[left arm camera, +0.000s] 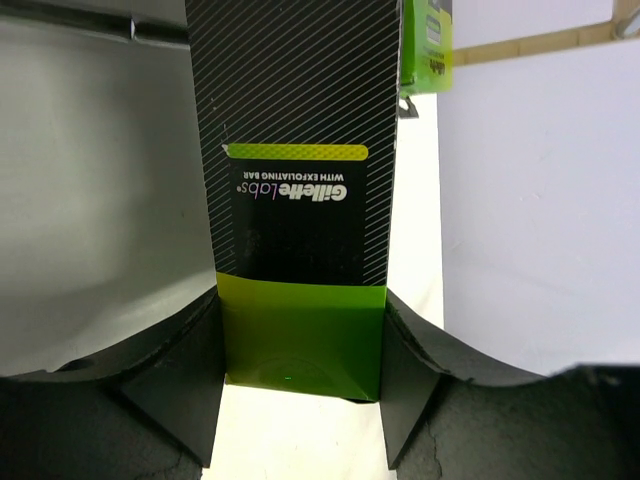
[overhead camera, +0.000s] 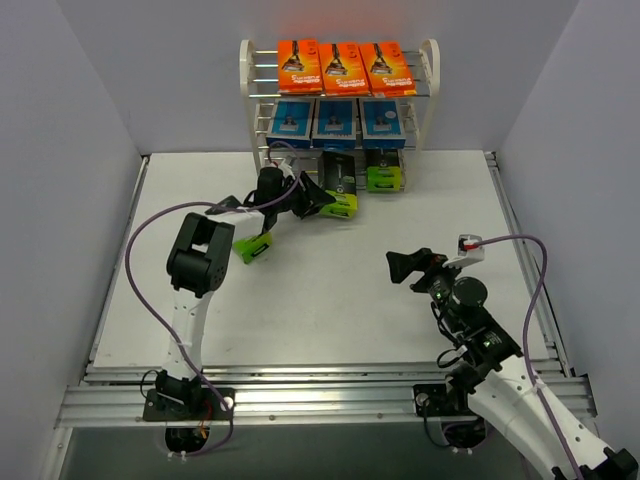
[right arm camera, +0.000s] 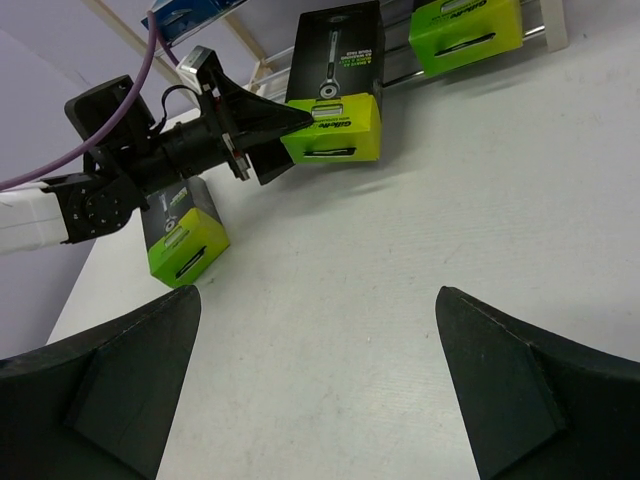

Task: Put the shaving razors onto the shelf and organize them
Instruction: Place the shaving razor onto shelf

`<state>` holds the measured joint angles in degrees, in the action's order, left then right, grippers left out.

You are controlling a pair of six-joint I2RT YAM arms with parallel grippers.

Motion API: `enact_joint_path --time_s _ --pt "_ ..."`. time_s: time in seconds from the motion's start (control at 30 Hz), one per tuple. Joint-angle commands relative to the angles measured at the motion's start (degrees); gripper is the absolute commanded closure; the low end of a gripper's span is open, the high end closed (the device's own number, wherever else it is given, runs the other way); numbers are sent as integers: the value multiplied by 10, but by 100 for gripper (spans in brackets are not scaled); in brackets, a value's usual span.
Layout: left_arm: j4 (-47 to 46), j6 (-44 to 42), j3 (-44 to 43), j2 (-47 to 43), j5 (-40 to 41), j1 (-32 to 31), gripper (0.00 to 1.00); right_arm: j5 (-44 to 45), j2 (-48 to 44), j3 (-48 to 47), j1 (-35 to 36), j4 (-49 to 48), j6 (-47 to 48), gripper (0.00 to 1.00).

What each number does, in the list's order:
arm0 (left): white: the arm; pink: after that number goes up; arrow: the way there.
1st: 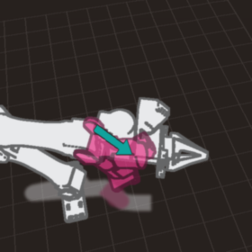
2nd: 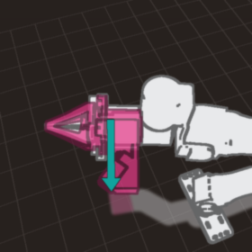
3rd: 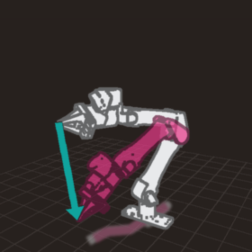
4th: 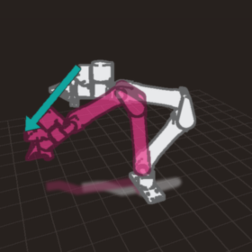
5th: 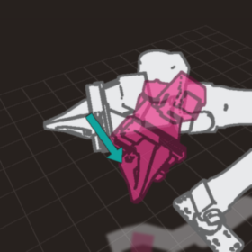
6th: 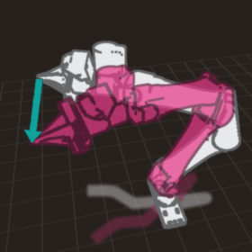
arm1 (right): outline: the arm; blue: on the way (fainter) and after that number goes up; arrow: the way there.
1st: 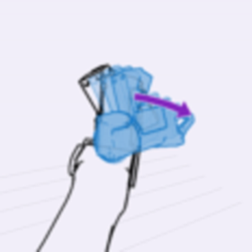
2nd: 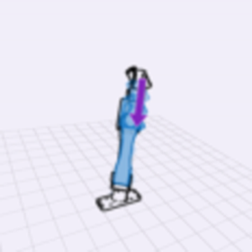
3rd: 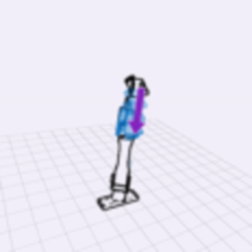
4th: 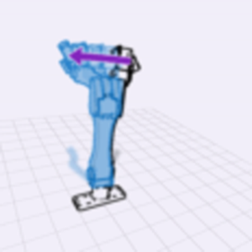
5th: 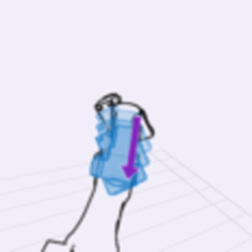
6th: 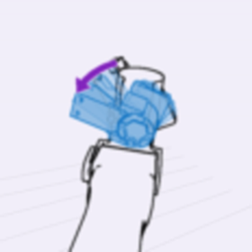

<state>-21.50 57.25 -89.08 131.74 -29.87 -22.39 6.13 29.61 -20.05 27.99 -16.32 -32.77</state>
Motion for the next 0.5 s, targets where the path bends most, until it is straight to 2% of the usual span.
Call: enact_joint_path --time_s 0.0,0.37,0.4,0.47 --pt "-54 -1 -57 -3 0 0 98 -43 14 13 -24 -53 3 0" --pt "-44 -19 -106 28 10 -9 96 -144 40 45 -110 -102 -5 0" --pt "-44 -18 -109 31 10 -9 94 -148 39 47 -115 -103 -5 0" --pt "-44 -17 -111 33 10 -10 82 -160 41 48 -127 -105 -3 0"
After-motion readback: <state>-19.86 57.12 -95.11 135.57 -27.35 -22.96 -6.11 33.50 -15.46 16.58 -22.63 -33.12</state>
